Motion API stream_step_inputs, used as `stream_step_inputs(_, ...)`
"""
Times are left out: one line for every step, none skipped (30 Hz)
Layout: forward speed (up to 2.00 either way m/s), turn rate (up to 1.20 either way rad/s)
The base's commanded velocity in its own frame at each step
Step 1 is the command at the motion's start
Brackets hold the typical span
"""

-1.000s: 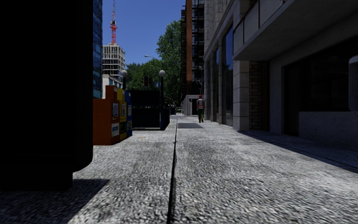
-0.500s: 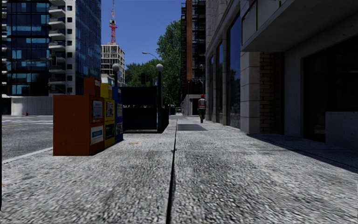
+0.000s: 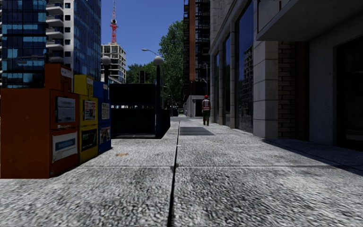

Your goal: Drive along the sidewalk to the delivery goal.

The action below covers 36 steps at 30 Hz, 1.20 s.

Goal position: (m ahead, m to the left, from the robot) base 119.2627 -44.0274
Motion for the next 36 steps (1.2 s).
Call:
stream_step_inputs(2.00, 0.00)
stream_step_inputs(2.00, 0.00)
stream_step_inputs(2.00, 0.00)
stream_step_inputs(2.00, 0.00)
stream_step_inputs(2.00, 0.00)
stream_step_inputs(2.00, 0.00)
stream_step_inputs(2.00, 0.00)
stream_step_inputs(2.00, 0.00)
stream_step_inputs(2.00, 0.00)
stream_step_inputs(2.00, 0.00)
stream_step_inputs(2.00, 0.00)
stream_step_inputs(2.00, 0.00)
stream_step_inputs(2.00, -0.05)
stream_step_inputs(2.00, -0.07)
stream_step_inputs(2.00, -0.10)
stream_step_inputs(2.00, -0.10)
stream_step_inputs(2.00, -0.15)
stream_step_inputs(2.00, -0.23)
stream_step_inputs(2.00, -0.27)
stream_step_inputs(2.00, -0.29)
stream_step_inputs(2.00, -0.29)
stream_step_inputs(2.00, -0.29)
stream_step_inputs(2.00, -0.29)
stream_step_inputs(2.00, -0.29)
stream_step_inputs(2.00, -0.29)
stream_step_inputs(2.00, -0.29)
stream_step_inputs(2.00, -0.29)
stream_step_inputs(2.00, -0.29)
stream_step_inputs(2.00, -0.29)
stream_step_inputs(2.00, -0.29)
stream_step_inputs(2.00, -0.29)
stream_step_inputs(2.00, -0.29)
stream_step_inputs(2.00, -0.29)
stream_step_inputs(2.00, -0.29)
stream_step_inputs(2.00, -0.29)
stream_step_inputs(2.00, -0.29)
